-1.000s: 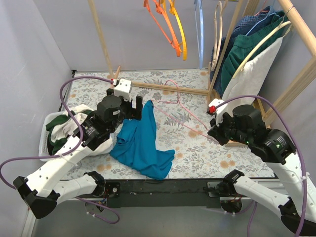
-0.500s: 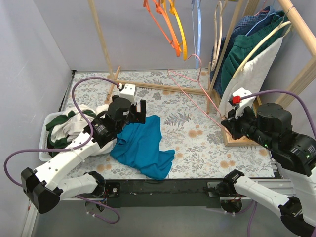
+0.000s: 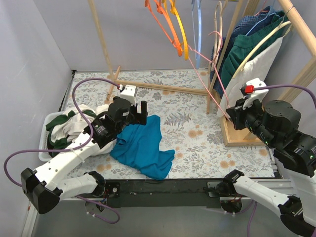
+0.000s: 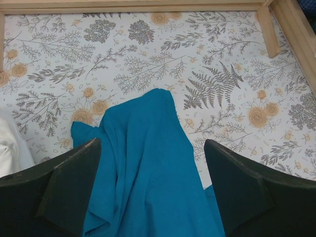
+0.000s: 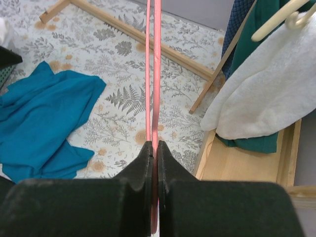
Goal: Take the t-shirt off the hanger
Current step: Place the hanger at the clothesline.
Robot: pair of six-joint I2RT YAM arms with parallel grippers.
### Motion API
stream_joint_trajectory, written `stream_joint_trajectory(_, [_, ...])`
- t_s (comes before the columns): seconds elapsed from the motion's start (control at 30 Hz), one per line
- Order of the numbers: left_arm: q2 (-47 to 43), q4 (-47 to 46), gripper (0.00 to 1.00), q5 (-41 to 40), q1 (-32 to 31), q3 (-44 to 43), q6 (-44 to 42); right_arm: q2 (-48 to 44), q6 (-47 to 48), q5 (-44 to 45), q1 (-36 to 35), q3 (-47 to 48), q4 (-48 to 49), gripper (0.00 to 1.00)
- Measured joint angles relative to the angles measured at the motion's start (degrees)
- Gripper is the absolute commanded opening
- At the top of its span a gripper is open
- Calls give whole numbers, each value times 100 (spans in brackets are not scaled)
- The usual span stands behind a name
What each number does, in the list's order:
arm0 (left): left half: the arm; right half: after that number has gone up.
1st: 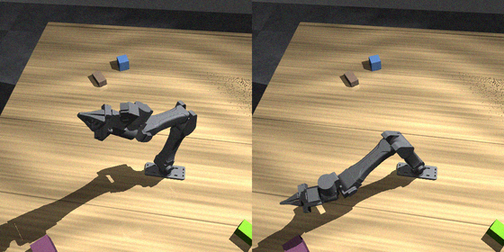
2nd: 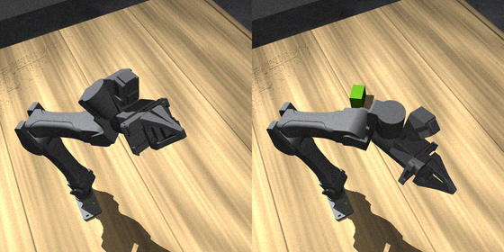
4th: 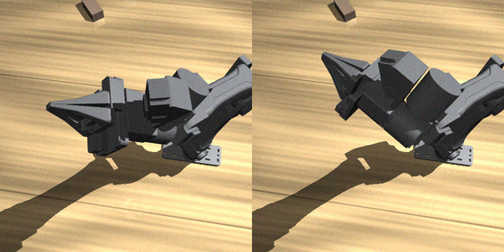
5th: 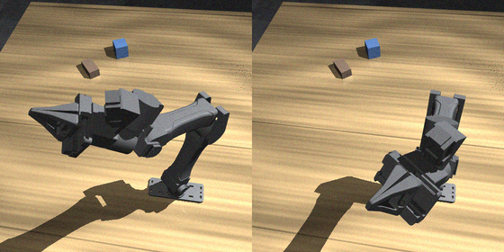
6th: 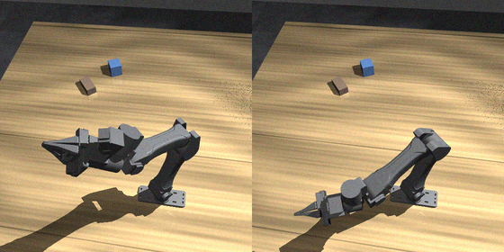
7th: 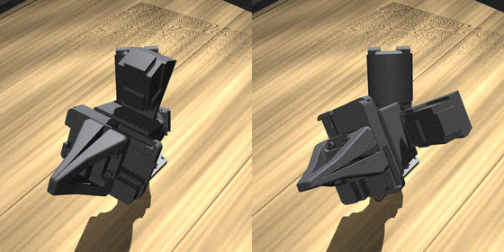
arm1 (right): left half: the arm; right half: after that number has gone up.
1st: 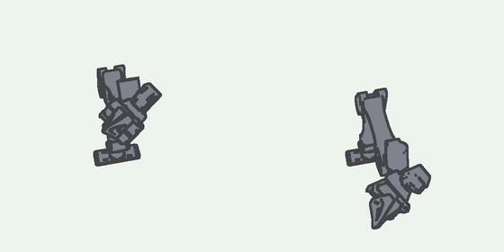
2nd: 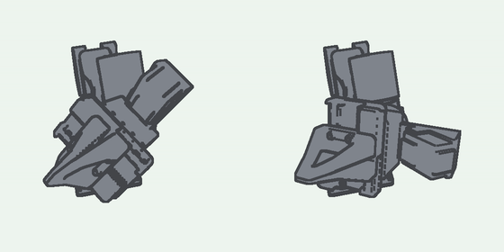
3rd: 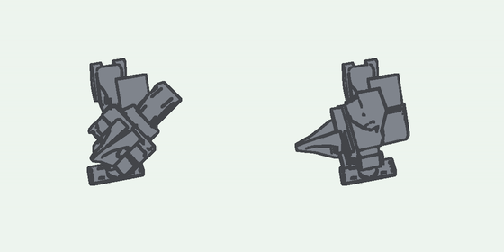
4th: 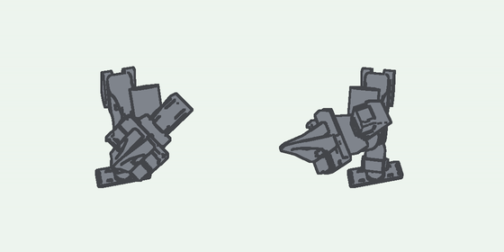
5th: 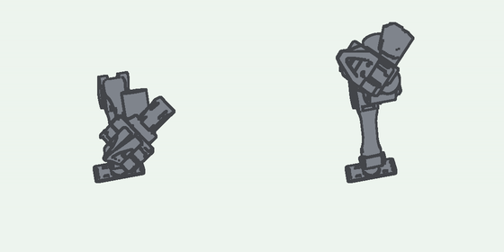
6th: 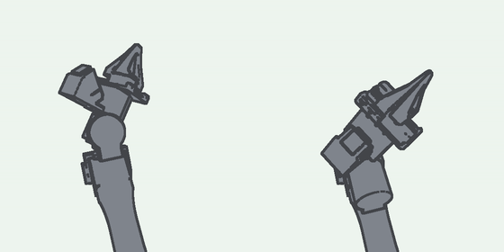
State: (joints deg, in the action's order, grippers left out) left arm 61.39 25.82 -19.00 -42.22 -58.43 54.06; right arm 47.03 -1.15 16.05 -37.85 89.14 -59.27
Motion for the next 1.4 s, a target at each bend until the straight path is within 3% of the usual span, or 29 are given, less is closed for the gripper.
stream_joint_trajectory(0.27, [-81,9,86,17,0,44,35,216,125,297,0,-4,997,1])
stream_joint_trajectory(0.7, [-356,140,86,17,0,103,155,1825,317,824,-4,107,2258,1])
stream_joint_trajectory(1.13, [-514,240,86,17,0,177,188,557,-247,706,-4,-1016,2610,1])
stream_joint_trajectory(1.4, [-514,245,86,22,0,184,216,13,-313,144,26,-1552,2706,1])
